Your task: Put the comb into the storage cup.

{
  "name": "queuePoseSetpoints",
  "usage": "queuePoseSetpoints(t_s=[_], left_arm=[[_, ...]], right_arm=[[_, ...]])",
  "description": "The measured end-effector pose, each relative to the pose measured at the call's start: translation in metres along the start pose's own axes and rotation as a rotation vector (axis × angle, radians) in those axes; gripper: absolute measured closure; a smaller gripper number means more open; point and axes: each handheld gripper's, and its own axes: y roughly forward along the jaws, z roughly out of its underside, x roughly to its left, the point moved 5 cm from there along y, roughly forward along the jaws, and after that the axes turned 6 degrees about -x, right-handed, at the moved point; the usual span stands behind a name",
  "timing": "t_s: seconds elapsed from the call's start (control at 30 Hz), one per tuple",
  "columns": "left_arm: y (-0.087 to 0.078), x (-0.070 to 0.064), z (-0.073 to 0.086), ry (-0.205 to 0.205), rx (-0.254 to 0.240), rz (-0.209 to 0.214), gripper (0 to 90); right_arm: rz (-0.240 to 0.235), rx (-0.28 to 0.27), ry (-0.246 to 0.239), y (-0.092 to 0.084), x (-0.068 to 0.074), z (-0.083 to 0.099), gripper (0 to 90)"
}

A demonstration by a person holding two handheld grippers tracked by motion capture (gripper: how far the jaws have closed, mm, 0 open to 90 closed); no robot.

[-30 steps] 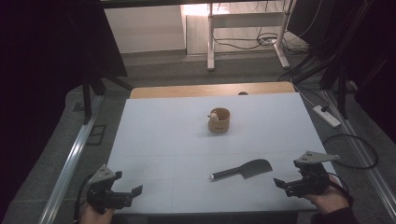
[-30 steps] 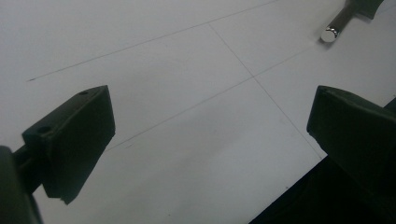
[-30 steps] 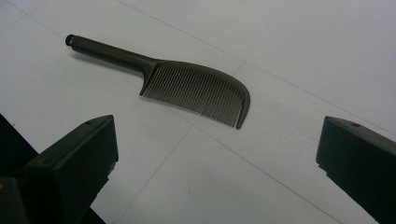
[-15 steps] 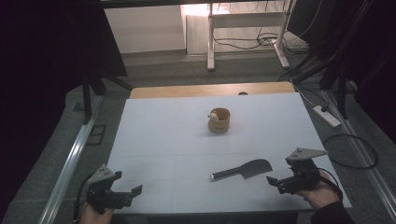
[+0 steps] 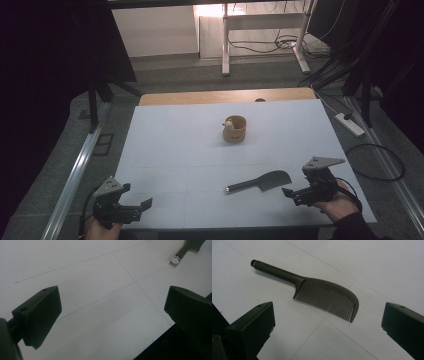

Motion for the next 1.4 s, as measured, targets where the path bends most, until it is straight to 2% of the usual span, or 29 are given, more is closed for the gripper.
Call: queuePoseSetpoints(t_s=[0.37, 1.03, 1.4], left_arm=[[0.000, 0.000, 0.000, 0.000, -0.001, 0.002, 1.8], [0.000, 0.000, 0.000, -0.001, 0.002, 0.003, 1.8], [0.000, 0.000, 0.000, -0.001, 0.001, 0.004, 1.8]], right_arm=[[-0.018, 0.008, -0.032, 0.008, 0.006, -0.005, 0.0], [-0.030, 0.050, -0.024, 0.019, 0.015, -0.016, 0.0], [-0.048, 0.062, -0.038, 0.027, 0.021, -0.023, 0.0]])
